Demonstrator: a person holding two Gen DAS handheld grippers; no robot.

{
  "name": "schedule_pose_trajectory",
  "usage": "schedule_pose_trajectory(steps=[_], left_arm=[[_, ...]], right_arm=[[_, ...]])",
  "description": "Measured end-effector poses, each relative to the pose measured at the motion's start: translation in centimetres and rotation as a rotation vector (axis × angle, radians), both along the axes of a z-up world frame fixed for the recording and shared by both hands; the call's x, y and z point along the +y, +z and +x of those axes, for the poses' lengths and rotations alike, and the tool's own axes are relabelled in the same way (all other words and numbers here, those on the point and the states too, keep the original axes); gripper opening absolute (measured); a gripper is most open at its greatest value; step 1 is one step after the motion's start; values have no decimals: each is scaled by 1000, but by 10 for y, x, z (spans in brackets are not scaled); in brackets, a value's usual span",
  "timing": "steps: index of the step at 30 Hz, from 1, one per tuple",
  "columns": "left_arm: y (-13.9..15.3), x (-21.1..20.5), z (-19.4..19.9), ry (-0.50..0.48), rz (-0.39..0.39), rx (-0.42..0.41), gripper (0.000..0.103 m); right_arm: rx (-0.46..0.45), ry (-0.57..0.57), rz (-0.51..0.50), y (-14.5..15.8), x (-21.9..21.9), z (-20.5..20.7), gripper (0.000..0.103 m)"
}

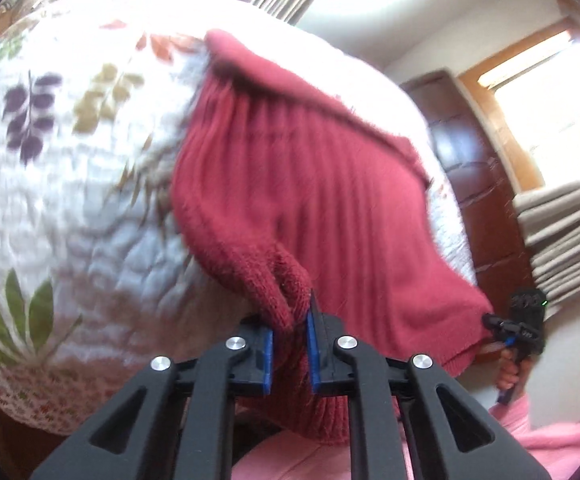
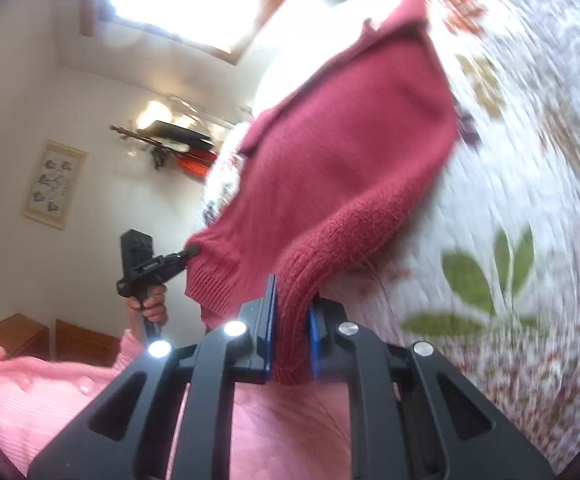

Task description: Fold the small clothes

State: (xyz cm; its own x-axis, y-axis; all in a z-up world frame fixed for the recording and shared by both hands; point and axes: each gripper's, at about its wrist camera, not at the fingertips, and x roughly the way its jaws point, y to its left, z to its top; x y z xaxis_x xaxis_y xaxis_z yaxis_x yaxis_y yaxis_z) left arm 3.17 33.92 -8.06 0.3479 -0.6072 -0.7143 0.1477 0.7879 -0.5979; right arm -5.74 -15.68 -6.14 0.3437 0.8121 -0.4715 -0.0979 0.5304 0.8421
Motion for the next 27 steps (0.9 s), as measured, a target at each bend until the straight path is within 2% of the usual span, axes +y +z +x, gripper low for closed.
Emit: schedule_pose_trajectory(steps=[4,9,11,16,21,24,25,26,27], left_arm=[[14,-2,31,33,-7,-38,13],[12,-4,85,85,-6,-17,13],[6,-2,109,117,11,0,13],[-21,4,157,178,-8,86,13],[-45,3,184,211,-39,172,15],[-51,8,195,219,-81,241,18],[-51,11,198,222,-108,259,19],[-50,17,198,232,-141,271,25],[-49,22,197,248,-176,278,35]], right_arm=[[-49,-16,13,18,-10,37,12],[-25,-48,13,19,-23,98,12],[-1,-66,6,10,-28,122,12],[105,-86,-3,-23,-38,181,12],[202,-105,36,-51,-49,208,13],[256,-134,67,-60,-59,215,20],[268,-145,87,-61,-63,215,28],[262,-162,93,-59,-68,214,37],[251,-178,84,-56,-73,213,39]])
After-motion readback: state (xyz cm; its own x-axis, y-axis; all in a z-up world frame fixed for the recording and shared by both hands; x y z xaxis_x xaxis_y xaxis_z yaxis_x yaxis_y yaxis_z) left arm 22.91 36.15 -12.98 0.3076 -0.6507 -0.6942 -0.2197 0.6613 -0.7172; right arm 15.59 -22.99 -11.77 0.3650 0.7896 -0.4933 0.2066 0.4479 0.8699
